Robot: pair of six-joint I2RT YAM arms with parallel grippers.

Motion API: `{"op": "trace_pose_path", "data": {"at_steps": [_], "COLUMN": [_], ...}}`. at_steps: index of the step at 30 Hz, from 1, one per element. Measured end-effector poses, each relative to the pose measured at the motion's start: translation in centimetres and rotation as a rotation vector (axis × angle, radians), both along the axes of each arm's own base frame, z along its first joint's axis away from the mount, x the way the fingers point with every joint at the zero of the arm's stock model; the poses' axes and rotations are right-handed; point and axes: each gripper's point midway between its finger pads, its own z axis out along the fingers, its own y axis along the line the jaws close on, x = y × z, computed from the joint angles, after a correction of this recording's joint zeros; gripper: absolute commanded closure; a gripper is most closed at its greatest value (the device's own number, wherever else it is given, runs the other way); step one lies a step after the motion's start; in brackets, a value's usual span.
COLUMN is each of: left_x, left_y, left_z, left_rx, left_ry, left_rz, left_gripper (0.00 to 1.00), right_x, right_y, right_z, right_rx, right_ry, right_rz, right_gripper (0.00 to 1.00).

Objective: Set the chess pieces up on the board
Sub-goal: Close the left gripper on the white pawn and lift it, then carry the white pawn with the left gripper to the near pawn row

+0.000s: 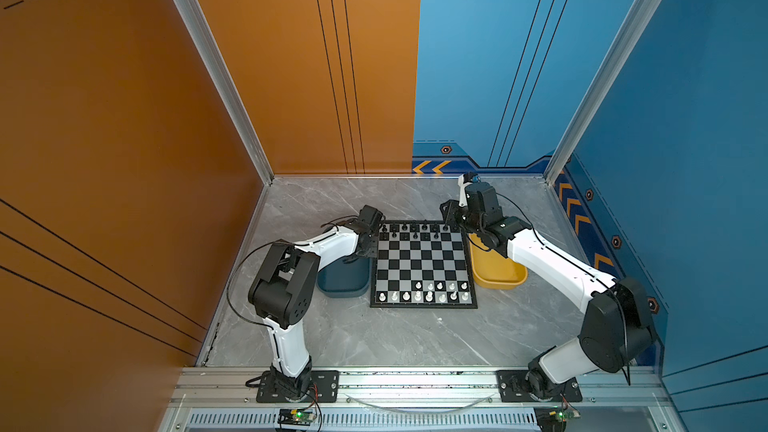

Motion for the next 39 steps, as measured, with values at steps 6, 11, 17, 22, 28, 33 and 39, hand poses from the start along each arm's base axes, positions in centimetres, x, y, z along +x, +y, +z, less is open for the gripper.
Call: {"op": "trace_pose_path", "data": {"at_steps": [6,11,17,22,28,33,39], "left_x": [0.1,-0.6,-2.8,-5.2,-8.1,-10.1,-11.7], "left_y": [-0.4,-0.9,-1.7,-3.3,-5.8,-8.1,-10.4], "left_z": [3.7,7.6,11.0,12.7,12.3,11.4,9.0], "left_rx": [-0.038,-0.078,-0.116,-0.143,-0.156,-0.161,-0.146], "left_ry": [-0.081,-0.165,-0.23,-0.25,-0.219,-0.18,-0.107], "left_rz": [-0.008,-0.027,-0.068,-0.136,-0.235,-0.317,-0.383], "left_gripper": [1.0,1.0,0.99,0.98,0.97,0.97,0.97], "right_x": [0.0,0.0,0.0,0.0,0.0,-0.1,-0.2], "right_y": [0.0,0.0,0.0,0.0,0.0,0.1,0.0], "right_z": [0.0,0.0,0.0,0.0,0.0,0.1,0.6], "right_rx": [0.0,0.0,0.0,0.001,0.002,0.002,0.008], "right_ry": [0.0,0.0,0.0,0.0,0.0,-0.001,-0.012], "right_rz": [0.0,0.0,0.001,0.002,0.003,0.003,0.003], "right_gripper": [0.7,0.7,0.7,0.7,0.7,0.7,0.7]}}
